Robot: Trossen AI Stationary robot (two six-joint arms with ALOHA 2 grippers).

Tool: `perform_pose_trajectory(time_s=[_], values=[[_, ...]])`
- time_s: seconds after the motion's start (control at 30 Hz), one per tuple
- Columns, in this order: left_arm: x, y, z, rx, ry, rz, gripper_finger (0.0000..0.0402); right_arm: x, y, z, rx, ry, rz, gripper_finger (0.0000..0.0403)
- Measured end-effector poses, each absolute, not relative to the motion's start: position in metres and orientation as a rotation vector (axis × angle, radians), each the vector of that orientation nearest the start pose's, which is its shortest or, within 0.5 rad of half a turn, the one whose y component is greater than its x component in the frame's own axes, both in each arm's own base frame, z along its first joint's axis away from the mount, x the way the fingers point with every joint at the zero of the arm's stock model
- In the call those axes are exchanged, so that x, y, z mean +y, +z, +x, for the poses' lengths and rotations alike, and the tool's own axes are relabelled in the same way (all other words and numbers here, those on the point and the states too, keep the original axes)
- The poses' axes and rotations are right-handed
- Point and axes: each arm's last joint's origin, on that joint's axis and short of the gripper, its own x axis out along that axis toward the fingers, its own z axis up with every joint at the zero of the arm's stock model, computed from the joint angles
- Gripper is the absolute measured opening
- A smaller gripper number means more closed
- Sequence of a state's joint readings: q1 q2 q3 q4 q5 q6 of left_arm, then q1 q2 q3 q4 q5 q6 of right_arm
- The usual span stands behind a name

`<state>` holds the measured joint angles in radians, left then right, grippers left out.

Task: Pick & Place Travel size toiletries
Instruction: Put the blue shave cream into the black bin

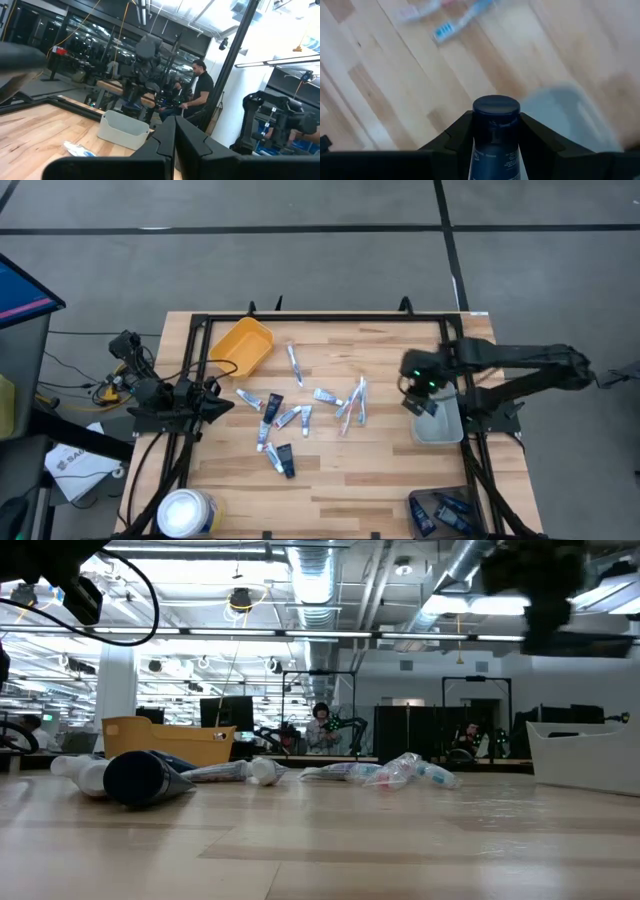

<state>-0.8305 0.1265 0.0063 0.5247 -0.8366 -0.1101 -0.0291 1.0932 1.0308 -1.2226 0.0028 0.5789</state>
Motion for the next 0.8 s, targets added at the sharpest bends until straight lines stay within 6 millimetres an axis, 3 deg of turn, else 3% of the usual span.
perform_pose_trajectory(time_s=[0.23,0.4,0.57,0.8], values=[[-0.051,0.201,0.076,-0.273,-0.009,-0.409,0.0002,0.011,0.274,0.135,1.268,-0.551,0.664,0.0123],[-0.051,0.201,0.076,-0.273,-0.009,-0.408,0.0002,0.016,0.271,0.12,1.309,-0.678,0.754,0.0123],[-0.051,0.201,0.076,-0.273,-0.009,-0.408,0.0002,0.016,0.269,0.113,1.347,-0.855,0.842,0.0123],[-0.051,0.201,0.076,-0.273,-0.009,-0.409,0.0002,0.016,0.264,0.123,1.274,-1.022,0.885,0.0123]])
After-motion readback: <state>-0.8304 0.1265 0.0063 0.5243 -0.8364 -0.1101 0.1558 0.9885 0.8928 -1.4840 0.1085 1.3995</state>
